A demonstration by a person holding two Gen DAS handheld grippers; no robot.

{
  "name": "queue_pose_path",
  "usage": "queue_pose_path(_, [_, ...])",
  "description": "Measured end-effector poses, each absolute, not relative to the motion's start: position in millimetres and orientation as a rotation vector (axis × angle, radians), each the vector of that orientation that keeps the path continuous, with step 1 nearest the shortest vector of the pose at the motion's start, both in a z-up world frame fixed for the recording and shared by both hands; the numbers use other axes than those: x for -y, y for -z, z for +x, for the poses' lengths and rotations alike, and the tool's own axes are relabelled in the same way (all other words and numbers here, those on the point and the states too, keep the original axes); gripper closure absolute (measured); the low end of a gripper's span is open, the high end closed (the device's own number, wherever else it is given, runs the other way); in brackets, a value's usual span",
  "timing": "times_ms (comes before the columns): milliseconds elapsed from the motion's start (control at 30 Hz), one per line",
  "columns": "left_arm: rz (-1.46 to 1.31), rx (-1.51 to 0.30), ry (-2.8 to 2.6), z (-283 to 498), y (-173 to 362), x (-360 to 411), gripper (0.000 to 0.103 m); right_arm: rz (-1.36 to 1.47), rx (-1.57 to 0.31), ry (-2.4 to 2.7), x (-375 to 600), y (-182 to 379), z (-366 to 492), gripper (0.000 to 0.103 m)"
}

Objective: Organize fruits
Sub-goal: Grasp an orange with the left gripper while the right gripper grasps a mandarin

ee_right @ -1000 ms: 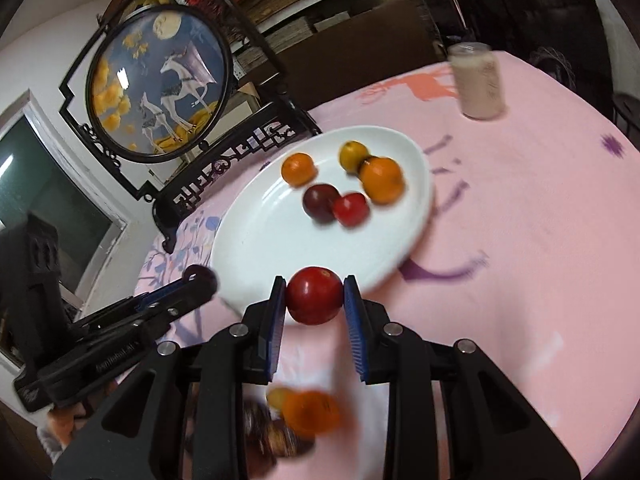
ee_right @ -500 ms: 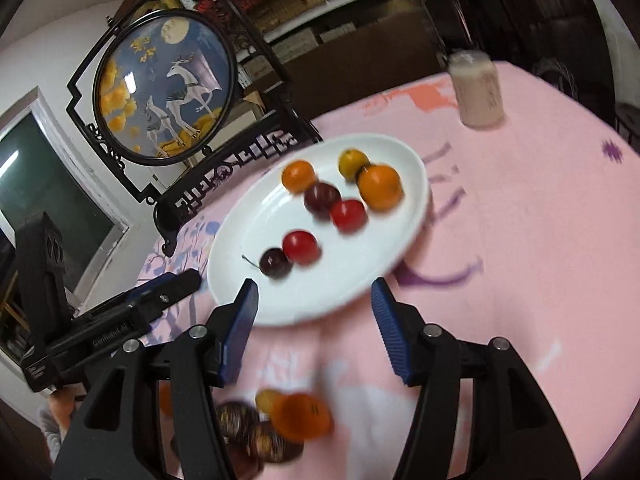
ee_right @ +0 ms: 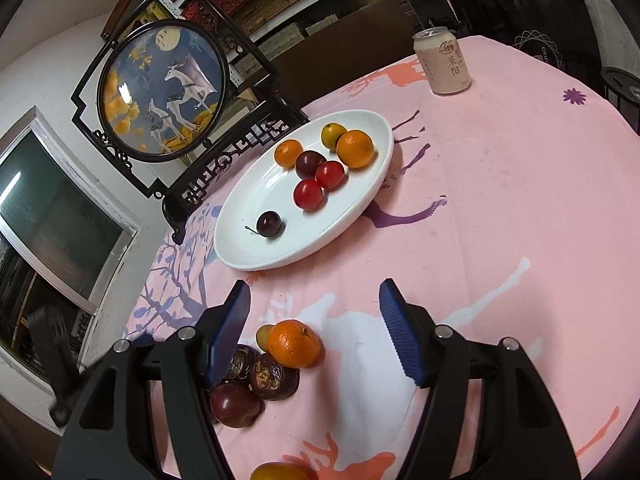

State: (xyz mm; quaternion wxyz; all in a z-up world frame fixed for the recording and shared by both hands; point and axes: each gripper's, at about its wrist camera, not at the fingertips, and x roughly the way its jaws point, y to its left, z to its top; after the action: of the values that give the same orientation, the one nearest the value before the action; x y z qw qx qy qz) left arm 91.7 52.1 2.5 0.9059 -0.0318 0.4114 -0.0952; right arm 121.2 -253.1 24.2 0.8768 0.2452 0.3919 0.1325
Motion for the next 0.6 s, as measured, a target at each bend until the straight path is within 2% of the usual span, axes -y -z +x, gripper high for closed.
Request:
queue_pose_path(133, [-0.104, -0.916, 0.227, 86.8, 11.6, -54.4, 0.022, 0.509, -0.83, -0.29, 250.9, -23.2, 120.7, 0.036])
queue_pose_path(433, [0.049, -0.882, 0.175, 90.0, 18.3, -31.6, 0.024, 0.516, -0.844, -0.309, 248.4, -20.7, 121.8, 0.036])
queue_pose_path(500, [0.034, -0.895, 0.186, 95.2, 21.2, -34.3, 0.04, 0.529, -0.852, -0.325, 247.2, -19.2, 122.6, 0.036])
queue_pose_path(567, [0.038, -0.9, 0.201, 97.3, 22.5, -33.3, 0.063, 0.546, -0.865, -0.344, 244.9, -16.6, 123.5, 0.036])
queue_pose_path(600, [0.052, -0.895, 0.208, 96.2, 22.3, -30.8, 0.063, 0.551, -0.873, -0.353, 243.8, -15.3, 123.8, 0.036])
